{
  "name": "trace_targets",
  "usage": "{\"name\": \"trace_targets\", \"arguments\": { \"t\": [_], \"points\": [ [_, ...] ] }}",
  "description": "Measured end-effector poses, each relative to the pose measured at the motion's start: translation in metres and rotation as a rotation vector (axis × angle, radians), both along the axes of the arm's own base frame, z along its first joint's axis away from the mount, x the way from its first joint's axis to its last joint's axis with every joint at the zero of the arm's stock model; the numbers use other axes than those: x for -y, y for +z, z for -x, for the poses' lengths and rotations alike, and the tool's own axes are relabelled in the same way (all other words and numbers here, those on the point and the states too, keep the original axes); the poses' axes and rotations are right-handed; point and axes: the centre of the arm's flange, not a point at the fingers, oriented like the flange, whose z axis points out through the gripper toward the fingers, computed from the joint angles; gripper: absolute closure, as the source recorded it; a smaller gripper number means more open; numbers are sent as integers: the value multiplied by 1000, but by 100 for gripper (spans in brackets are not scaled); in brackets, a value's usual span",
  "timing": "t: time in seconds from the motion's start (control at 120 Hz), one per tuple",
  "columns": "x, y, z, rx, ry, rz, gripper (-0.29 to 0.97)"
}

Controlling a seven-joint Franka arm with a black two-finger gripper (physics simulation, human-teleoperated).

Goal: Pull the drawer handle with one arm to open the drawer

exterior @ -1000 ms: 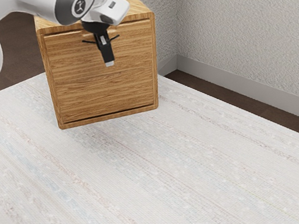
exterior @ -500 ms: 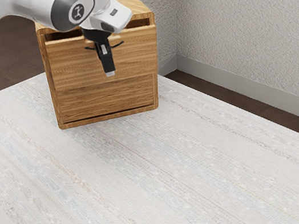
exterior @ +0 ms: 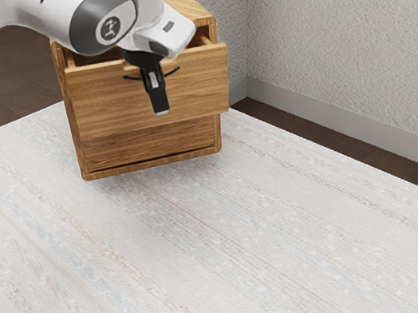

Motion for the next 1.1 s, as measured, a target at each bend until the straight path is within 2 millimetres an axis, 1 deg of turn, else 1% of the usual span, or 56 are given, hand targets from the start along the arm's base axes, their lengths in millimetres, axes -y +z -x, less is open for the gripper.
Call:
{"name": "trace_targets", "arguments": {
  "t": [0.058, 0.125, 0.283, 0.4, 0.525, 0.6, 0.633, 0.733, 0.917, 1.05, 1.1],
  "points": [
    [3, -1, 1, -2, -1, -2, 14],
    [10, -1, 5, -4, -6, -7, 17],
    [23, 0, 13, -5, -14, -12, 14],
    [32, -2, 16, -9, -16, -17, 7],
    [41, 0, 24, -7, -20, -22, 9],
    [45, -2, 27, -10, -19, -23, 6],
    [47, -5, 28, -14, -19, -23, 2],
    [51, -7, 30, -15, -18, -24, 0],
    [64, -6, 30, -8, -22, -36, 2],
    [74, -6, 29, -5, -27, -43, 1],
    [78, -1, 33, 3, -29, -43, 7]
  ]
}}
